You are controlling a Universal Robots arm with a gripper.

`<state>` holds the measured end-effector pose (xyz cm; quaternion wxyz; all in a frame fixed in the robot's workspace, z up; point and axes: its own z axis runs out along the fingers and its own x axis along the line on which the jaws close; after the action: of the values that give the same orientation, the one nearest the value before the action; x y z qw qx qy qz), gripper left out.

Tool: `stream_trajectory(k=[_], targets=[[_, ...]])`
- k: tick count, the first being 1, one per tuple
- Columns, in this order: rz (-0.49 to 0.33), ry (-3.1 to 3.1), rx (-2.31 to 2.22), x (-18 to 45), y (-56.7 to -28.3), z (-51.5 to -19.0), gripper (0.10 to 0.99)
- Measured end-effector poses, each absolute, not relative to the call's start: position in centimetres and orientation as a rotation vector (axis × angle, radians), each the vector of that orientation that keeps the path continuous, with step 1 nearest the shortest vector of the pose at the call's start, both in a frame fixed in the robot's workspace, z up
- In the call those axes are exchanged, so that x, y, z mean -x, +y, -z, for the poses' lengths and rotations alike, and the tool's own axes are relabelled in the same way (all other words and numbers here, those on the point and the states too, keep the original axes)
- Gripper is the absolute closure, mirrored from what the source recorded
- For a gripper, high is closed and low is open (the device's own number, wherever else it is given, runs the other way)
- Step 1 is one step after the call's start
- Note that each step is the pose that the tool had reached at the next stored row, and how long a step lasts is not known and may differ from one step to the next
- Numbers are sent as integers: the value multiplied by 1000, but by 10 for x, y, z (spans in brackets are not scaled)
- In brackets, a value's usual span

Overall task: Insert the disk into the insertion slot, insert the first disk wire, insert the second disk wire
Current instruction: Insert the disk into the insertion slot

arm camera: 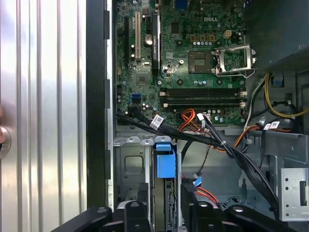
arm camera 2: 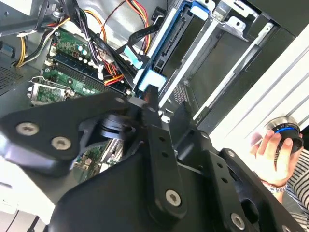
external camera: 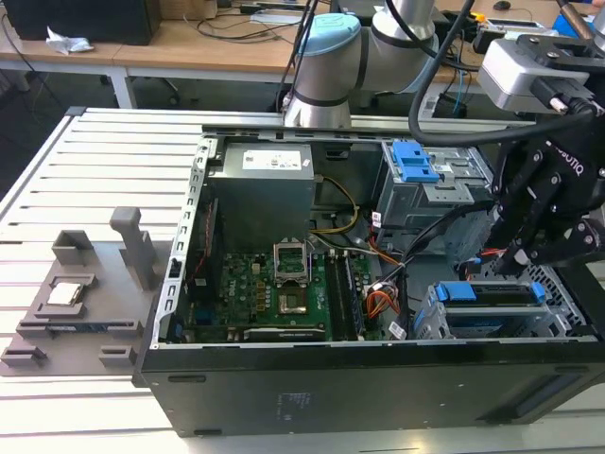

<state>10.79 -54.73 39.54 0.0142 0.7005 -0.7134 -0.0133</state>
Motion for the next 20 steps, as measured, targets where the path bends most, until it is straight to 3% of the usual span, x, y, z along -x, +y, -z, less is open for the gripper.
stream_trajectory(k=[1, 5, 20], targets=[[41, -2221, -2181, -108, -547, -395, 729], [41, -2221, -2181, -108, -547, -395, 973], [41, -2221, -2181, -110, -547, -395, 980]])
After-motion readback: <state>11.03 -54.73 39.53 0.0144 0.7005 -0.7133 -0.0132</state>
